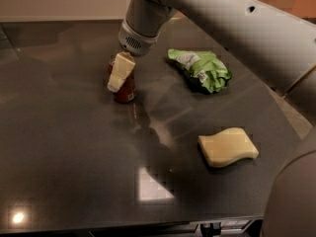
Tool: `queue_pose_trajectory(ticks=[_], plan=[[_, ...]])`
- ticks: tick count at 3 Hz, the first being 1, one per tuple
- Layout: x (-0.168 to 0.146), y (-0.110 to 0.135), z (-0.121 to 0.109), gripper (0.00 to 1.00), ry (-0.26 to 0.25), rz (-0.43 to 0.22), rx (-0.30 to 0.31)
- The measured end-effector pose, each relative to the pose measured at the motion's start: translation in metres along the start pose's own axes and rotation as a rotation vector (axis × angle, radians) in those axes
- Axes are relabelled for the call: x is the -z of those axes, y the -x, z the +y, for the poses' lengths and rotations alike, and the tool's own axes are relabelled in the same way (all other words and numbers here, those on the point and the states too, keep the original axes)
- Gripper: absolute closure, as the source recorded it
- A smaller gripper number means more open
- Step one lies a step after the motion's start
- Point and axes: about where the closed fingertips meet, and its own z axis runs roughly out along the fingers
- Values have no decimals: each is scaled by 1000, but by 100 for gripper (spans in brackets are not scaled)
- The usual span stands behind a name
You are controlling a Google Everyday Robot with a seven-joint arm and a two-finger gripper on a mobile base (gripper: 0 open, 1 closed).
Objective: Move coke can near sponge
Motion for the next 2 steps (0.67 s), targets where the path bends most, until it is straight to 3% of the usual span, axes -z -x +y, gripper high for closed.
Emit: queue_pose_trajectory(ticks=[2], plan=[[9, -9, 0, 64, 22, -7, -17]])
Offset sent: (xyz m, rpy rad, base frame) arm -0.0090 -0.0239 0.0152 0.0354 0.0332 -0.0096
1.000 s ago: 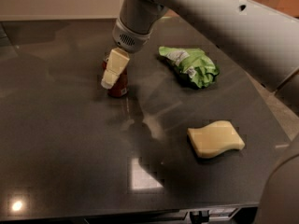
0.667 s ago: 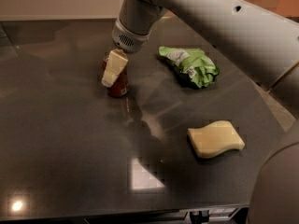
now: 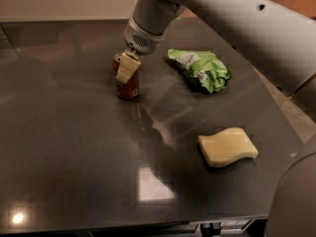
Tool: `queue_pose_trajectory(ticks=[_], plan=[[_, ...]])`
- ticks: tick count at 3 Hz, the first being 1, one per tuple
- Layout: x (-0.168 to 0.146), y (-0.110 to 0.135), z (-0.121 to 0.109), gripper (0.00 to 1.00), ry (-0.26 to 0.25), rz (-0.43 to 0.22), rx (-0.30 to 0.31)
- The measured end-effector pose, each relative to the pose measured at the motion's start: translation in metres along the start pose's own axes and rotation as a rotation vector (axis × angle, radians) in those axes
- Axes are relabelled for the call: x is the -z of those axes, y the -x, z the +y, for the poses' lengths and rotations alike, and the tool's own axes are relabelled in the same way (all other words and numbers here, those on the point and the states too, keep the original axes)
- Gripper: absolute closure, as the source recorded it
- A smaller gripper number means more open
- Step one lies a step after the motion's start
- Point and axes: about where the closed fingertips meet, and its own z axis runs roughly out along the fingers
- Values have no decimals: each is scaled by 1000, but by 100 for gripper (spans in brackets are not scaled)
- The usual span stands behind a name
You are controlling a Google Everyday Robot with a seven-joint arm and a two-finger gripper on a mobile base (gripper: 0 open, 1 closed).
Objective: Move coke can near sponge
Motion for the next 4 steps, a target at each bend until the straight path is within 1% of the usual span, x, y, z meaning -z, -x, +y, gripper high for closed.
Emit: queue_pose_trajectory(ticks=[1, 2, 3, 4], plan=[[26, -12, 13, 87, 18, -16, 13], [58, -32, 35, 100, 23, -24, 47], [83, -57, 55, 100, 11, -38, 55], [92, -84, 67, 100, -9, -34, 34]])
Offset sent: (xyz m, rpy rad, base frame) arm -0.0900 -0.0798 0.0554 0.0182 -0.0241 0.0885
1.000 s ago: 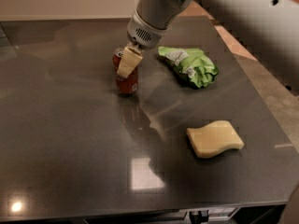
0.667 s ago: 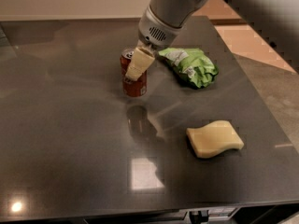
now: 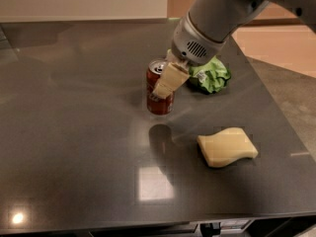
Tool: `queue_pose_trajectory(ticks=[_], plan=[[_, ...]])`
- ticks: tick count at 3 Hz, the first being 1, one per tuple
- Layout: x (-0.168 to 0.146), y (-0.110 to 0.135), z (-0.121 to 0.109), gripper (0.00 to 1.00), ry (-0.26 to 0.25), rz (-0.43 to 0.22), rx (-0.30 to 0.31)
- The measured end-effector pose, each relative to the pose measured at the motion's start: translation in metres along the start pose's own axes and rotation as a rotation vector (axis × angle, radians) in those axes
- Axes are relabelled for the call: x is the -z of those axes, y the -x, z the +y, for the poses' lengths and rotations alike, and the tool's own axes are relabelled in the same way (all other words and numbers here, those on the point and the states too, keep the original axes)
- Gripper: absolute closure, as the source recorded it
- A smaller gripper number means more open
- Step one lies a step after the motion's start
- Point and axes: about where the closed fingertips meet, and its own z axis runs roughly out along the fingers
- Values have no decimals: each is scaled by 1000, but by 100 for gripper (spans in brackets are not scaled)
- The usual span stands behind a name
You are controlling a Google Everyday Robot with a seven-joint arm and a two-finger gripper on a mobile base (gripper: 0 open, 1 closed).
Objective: Move coke can near sponge
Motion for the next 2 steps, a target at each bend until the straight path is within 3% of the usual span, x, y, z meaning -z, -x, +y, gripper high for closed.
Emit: queue_pose_trajectory(ticks=[2], plan=[[-2, -50, 11, 100, -25, 42, -71]])
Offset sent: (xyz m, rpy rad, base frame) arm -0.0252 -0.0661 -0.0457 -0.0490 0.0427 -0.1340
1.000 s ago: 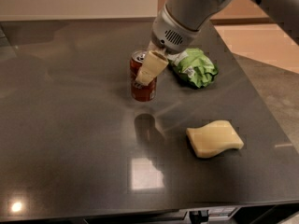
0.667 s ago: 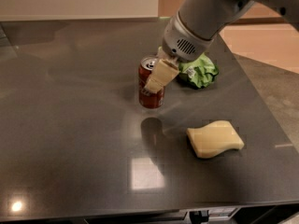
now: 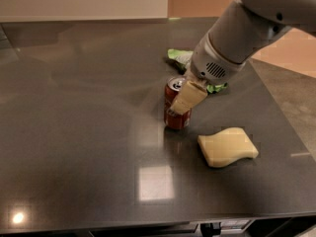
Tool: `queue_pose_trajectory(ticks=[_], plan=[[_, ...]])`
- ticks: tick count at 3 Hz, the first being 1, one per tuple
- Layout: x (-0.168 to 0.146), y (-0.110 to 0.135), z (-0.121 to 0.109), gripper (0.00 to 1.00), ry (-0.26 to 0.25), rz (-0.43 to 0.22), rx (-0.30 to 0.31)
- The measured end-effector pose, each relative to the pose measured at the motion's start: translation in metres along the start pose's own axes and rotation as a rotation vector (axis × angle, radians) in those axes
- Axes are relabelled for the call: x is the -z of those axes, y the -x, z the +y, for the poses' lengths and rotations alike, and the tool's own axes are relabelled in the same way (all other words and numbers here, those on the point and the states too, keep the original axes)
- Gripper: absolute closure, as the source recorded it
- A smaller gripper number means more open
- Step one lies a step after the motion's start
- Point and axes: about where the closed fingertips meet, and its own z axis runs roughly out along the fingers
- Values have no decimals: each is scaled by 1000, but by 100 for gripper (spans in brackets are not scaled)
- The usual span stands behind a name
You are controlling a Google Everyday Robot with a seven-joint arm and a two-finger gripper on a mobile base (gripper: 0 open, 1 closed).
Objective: Move coke can near sponge
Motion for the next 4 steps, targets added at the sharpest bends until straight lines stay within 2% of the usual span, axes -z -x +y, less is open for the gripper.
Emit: queue_pose_trajectory(ticks=[1, 3, 4], plan=[[-2, -19, -1, 100, -11, 18, -36], [0, -44, -7, 59, -53, 45, -99], [-1, -43, -6, 36, -51, 46, -96]])
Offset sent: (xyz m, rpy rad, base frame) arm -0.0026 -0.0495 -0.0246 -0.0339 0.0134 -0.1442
